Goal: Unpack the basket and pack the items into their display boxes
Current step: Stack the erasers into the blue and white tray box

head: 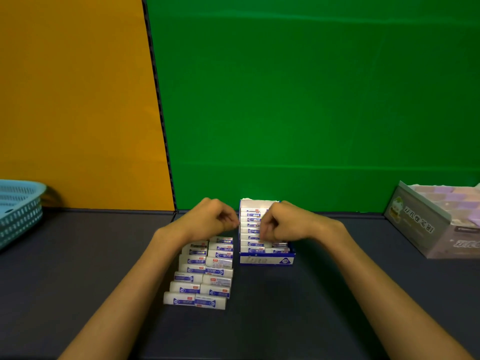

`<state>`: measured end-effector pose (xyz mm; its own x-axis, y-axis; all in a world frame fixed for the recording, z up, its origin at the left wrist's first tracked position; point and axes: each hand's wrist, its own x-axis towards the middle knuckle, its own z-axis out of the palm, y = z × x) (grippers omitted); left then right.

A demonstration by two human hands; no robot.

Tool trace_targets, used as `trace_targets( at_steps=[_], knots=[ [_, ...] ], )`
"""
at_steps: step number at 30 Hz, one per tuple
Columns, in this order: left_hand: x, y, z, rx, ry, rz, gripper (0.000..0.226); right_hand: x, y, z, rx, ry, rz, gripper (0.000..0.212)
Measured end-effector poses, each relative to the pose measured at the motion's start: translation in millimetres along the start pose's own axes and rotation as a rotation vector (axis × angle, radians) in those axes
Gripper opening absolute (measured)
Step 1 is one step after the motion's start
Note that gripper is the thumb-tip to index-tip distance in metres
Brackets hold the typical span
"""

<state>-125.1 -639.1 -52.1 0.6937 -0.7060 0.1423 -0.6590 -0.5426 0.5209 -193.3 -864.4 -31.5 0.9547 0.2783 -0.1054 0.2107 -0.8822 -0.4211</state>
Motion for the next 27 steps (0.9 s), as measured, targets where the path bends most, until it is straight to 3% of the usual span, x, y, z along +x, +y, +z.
trace_targets(
  at_steps=[5,13,27],
  knots=[
    [-17.1,-37.8,-11.2,0.066,0.027,-0.103,0.016,28.8,-20.0,20.5,-0.008,0.185,-0.098,0.016],
    [-32.4,-77.6,-15.1,0.119,0.011,-0.194,0.018,59.1,-45.0,42.9,-0.174,0.177,-0.134,0.01],
    [-27.5,-89.3,-5.2,0.135,0.025,-0.118,0.011,73.7,-48.0,55.6,-0.29,0.203,-0.123,0.013]
  ],
)
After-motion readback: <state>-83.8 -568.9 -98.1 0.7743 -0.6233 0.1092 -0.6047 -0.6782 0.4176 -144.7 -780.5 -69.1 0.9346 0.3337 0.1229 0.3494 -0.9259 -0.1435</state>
